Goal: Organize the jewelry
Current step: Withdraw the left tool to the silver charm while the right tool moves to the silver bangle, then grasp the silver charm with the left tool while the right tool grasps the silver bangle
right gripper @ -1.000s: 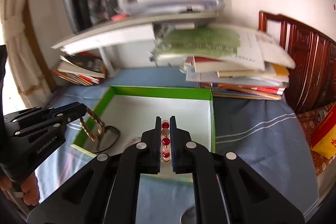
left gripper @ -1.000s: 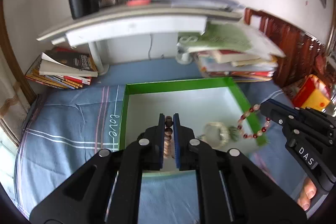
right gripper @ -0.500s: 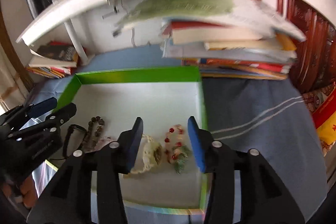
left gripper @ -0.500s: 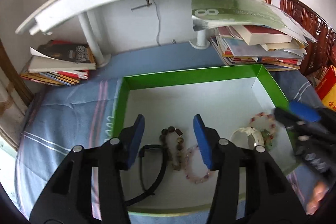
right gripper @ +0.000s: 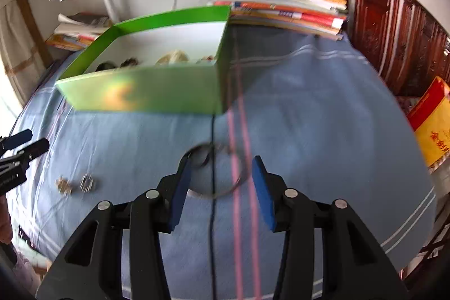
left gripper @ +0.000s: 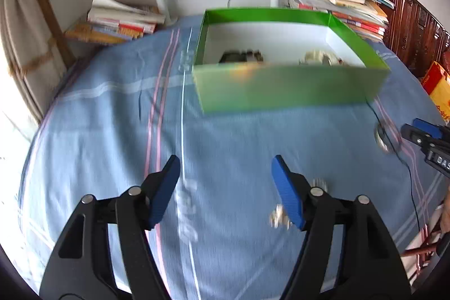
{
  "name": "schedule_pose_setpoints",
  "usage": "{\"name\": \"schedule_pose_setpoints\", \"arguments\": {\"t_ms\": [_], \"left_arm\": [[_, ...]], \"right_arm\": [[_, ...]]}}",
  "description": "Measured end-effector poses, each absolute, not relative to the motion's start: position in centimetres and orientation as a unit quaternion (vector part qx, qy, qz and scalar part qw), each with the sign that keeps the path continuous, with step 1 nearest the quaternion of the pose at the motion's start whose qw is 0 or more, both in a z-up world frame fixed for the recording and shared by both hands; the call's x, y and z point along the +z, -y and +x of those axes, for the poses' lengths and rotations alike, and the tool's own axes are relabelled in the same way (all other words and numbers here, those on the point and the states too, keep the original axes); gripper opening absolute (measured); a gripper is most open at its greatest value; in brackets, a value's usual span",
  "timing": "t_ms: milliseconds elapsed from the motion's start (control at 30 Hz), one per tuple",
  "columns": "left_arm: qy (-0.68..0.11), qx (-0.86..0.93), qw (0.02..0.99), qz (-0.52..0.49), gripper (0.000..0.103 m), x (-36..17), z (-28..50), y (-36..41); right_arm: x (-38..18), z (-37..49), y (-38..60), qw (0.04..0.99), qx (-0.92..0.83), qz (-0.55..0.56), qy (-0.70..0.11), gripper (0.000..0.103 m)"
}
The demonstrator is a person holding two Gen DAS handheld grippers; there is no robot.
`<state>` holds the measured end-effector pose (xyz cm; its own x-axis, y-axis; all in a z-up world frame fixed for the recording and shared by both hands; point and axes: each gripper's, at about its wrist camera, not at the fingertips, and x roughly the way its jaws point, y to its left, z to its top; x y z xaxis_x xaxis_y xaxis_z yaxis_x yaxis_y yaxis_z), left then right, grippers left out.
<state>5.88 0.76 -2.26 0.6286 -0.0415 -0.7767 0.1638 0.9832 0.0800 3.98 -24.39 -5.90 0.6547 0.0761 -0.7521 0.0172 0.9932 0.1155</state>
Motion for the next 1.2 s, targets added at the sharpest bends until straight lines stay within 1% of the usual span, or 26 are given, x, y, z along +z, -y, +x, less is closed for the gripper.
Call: {"name": "schedule_pose_setpoints", "arguments": {"t_ms": [300, 400, 500, 700, 733, 767, 800, 867, 900, 933, 1100, 1200], "left_arm": [[-0.445, -0.098, 0.884, 0.1, 0.075, -4.7, 3.1, 1.5], [-0.453, -0.104, 0.879, 0.102, 0.075, -5.3, 3.3, 2.2], [-0.46, -0.105, 0.876, 0.1, 0.075, -5.8, 3.6, 2.4], [-0.467, -0.104, 0.873, 0.095, 0.075, -6.3, 3.9, 2.4], [-0.468, -0.104, 0.873, 0.094, 0.075, -6.3, 3.9, 2.4], [-0.468, -0.104, 0.873, 0.093, 0.075, -6.3, 4.0, 2.4], [-0.468, -0.105, 0.873, 0.092, 0.075, -6.3, 4.0, 2.4], [-0.468, -0.105, 0.873, 0.09, 0.075, -6.4, 4.1, 2.3], [-0.468, -0.105, 0.873, 0.09, 0.075, -6.3, 4.1, 2.2], [-0.468, -0.104, 0.873, 0.088, 0.075, -6.3, 4.1, 2.1], [-0.47, -0.098, 0.873, 0.082, 0.075, -6.3, 4.4, 1.6], [-0.472, -0.097, 0.872, 0.082, 0.075, -6.5, 4.4, 1.5]], "right_arm": [[-7.5, 3.9, 23.2, 0.902, 0.031, 0.051, -0.428, 0.045], [-7.2, 3.7, 22.4, 0.905, 0.048, 0.042, -0.42, 0.047], [-6.8, 4.0, 22.0, 0.909, 0.046, 0.031, -0.412, 0.054], [-7.0, 4.7, 21.3, 0.907, 0.067, 0.025, -0.416, 0.055], [-7.1, 4.8, 21.0, 0.906, 0.068, 0.022, -0.418, 0.054], [-7.3, 5.0, 20.8, 0.904, 0.071, 0.02, -0.422, 0.044], [-7.5, 5.2, 20.6, 0.901, 0.074, 0.018, -0.426, 0.039], [-7.6, 5.3, 20.1, 0.9, 0.074, 0.011, -0.429, 0.025], [-7.7, 5.4, 19.9, 0.899, 0.079, 0.008, -0.431, 0.021], [-7.7, 5.3, 19.7, 0.897, 0.085, 0.01, -0.433, 0.015], [-7.7, 4.8, 18.5, 0.891, 0.131, 0.018, -0.433, 0.014], [-7.8, 4.9, 18.2, 0.891, 0.123, 0.013, -0.437, 0.015]]}}
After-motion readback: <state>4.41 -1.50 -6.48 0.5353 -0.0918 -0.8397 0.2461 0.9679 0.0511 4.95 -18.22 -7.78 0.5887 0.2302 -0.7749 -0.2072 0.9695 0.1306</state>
